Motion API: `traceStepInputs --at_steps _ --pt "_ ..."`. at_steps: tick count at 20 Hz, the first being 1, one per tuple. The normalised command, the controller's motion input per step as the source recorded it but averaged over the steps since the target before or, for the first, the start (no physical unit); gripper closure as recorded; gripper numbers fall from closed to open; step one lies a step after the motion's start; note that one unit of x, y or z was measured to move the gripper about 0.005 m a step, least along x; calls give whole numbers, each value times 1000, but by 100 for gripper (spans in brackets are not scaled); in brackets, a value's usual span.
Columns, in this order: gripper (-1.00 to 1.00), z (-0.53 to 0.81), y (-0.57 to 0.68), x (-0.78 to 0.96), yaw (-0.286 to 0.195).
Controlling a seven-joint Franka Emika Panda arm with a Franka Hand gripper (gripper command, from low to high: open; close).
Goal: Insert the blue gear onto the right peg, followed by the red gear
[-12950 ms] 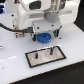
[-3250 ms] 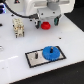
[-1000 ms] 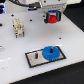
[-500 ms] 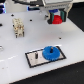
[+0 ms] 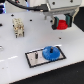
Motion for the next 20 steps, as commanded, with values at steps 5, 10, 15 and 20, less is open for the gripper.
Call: traceStepInputs --at_steps 5,10,15,20 --pt "100 164 -183 791 0" --pt "100 65 -209 703 0" --pt "100 -8 -184 497 0" --pt "100 -54 -151 240 0"
